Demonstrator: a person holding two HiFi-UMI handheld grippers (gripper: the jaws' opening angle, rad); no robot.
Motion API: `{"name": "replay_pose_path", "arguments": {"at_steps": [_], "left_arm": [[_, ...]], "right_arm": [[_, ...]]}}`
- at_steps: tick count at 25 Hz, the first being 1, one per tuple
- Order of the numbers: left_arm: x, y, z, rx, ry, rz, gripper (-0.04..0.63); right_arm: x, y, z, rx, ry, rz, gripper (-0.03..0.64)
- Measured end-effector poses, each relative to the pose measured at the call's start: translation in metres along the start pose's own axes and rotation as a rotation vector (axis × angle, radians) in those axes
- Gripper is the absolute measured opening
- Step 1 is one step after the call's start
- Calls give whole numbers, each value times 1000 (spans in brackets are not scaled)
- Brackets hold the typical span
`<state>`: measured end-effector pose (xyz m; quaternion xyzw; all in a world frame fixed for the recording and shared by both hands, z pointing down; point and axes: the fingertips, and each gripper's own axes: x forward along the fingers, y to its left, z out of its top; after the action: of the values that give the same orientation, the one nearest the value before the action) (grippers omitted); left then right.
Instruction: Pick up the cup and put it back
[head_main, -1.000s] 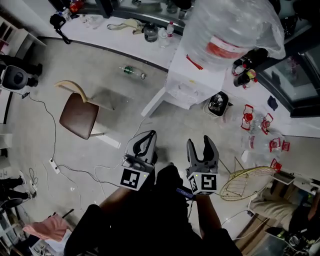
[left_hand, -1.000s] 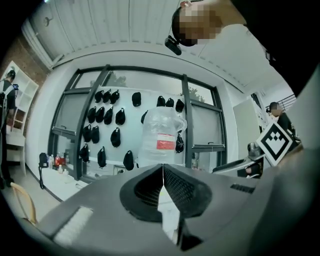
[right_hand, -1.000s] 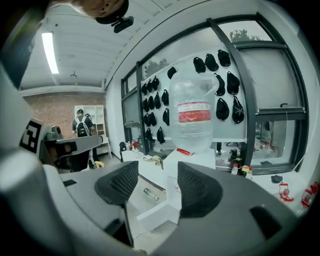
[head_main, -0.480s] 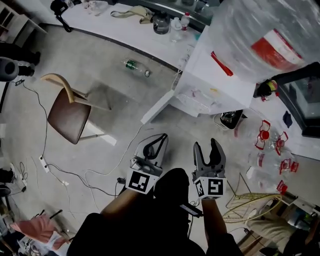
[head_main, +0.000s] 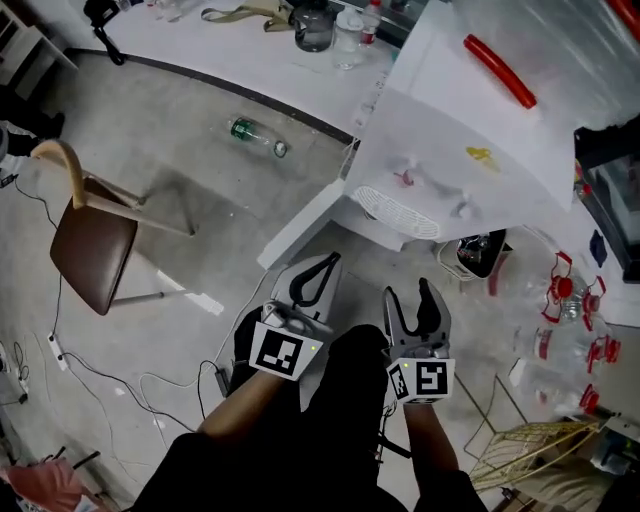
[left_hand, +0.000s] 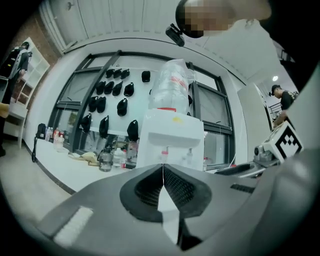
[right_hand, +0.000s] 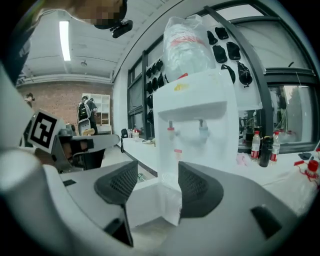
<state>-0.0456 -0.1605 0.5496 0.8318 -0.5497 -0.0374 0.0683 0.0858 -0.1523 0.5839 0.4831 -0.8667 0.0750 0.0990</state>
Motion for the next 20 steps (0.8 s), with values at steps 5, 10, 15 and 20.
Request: {"name": "replay_pose_path", "arguments": {"at_steps": [5,10,15,20], "left_arm": [[8,10,-43,61,-50,5,8],[14,11,-68,85,-70,13,8],[25,12,-77,95,-60,24,8],[34,17,-85,108,-57,25,8]], "right_arm": [[20,-11,-81,8,-17,-3,246],[36,-23,-126,28,-25,-7,247],[52,-36,-149,39,19,-11,249],[78,-49,-175,39,54,-25,258]]}}
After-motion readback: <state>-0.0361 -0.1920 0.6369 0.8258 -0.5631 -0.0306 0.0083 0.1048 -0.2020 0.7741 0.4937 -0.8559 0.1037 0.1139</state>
